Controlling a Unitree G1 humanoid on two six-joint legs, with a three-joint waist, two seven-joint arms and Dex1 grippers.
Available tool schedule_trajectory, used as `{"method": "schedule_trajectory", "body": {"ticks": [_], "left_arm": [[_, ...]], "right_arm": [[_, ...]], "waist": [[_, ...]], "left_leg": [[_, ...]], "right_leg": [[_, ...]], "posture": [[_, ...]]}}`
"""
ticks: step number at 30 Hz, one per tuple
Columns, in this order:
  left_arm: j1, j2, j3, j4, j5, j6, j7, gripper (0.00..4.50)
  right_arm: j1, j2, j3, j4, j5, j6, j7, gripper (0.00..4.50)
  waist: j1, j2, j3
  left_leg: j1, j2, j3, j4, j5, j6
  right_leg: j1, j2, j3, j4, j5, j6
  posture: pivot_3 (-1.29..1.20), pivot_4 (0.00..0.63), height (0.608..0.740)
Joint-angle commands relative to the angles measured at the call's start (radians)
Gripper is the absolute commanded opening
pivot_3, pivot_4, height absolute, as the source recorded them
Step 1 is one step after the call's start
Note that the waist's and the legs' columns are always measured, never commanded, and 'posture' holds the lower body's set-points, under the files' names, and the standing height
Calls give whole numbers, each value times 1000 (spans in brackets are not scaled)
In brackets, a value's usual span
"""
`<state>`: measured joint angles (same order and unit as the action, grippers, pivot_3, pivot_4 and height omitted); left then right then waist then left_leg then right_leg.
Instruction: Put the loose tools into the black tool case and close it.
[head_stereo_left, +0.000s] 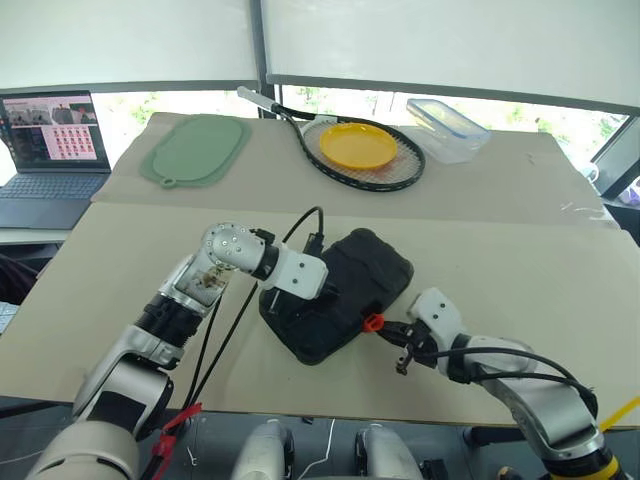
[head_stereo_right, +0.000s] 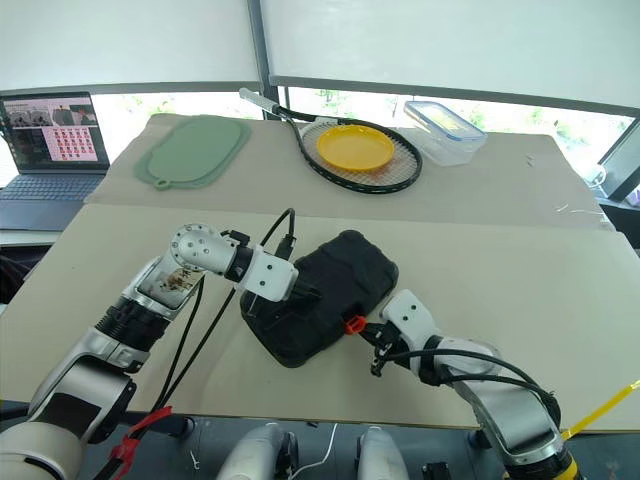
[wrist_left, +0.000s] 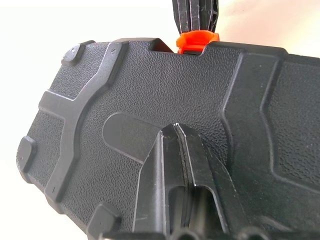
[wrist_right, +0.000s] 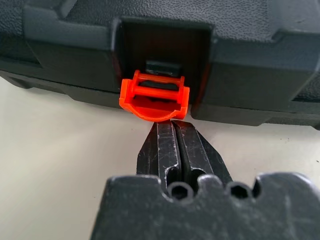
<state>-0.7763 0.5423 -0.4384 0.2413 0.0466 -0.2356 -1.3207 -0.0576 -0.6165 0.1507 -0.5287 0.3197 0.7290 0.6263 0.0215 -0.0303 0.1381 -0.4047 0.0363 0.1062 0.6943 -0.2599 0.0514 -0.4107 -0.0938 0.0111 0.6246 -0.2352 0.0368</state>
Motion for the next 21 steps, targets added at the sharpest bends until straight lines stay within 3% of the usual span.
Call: {"method": "schedule_trajectory", "body": {"ticks": [1,13,21], "left_arm": [[34,-8,-49,58,72,14,18,0],[56,-18,-49,47,83,24,41,0],[72,-16,-42,32,89,33,42,0]], "right_arm": [[-55,3,-43,-90,57,7,19,72],[-103,-10,-56,-103,101,56,44,72],[-140,-11,-26,-56,49,5,45,72]], "waist": [[0,0,0],[-3,1,0],[-7,2,-1]], "left_leg": [[0,0,0,0,0,0],[0,0,0,0,0,0],[1,0,0,0,0,0]], "right_leg": [[-1,0,0,0,0,0],[0,0,0,0,0,0],[0,0,0,0,0,0]], "posture": [[0,150,738],[0,150,738],[0,150,738]]}}
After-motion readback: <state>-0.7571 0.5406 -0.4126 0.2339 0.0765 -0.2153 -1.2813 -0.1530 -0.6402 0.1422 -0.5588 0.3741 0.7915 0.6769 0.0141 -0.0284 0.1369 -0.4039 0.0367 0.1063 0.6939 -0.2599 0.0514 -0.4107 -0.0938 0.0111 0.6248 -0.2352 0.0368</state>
